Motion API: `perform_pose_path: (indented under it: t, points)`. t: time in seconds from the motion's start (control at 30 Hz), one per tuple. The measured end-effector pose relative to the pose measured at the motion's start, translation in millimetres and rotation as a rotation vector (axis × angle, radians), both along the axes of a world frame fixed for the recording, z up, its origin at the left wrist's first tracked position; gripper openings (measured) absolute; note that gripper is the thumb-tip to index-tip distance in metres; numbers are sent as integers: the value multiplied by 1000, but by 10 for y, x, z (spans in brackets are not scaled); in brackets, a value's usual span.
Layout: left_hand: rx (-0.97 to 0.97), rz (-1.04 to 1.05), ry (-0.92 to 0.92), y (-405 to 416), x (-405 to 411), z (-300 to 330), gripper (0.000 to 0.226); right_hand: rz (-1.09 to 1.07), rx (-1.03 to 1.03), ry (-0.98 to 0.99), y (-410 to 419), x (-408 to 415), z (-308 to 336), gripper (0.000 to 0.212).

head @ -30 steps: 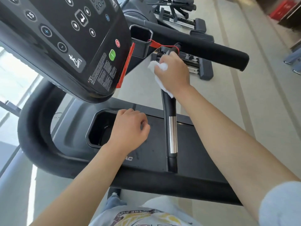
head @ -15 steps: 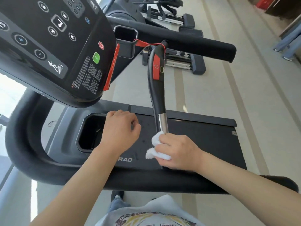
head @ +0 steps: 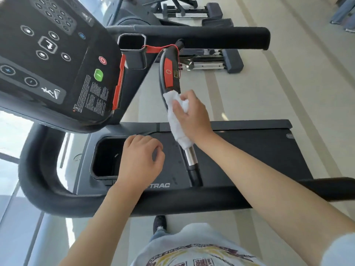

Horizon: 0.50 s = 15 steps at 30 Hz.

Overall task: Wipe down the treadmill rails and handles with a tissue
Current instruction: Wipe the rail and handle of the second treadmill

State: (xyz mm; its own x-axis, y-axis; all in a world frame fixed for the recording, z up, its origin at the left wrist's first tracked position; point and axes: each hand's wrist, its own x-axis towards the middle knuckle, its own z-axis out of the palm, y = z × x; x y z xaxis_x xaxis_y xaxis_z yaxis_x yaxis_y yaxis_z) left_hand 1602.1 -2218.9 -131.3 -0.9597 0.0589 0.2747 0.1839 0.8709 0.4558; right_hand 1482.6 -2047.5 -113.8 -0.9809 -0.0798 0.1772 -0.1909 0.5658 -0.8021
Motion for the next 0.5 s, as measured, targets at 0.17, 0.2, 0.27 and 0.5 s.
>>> perform_pose_path:
  t: [0.17,0.2,0.27,0.5]
  points:
    - [-24,-36,5,81,383,9,13,141,87,-271,444,708,-136,30]
    - [-34,-33,6,86,388,3,13,167,128,-285,511,812,-165,31]
    - [-47,-13,2,96,332,-7,13,190,173,-289,579,890,-191,33]
    - [-1,5,-11,108,215,-14,15,73,112,-99,153,188,-32,34]
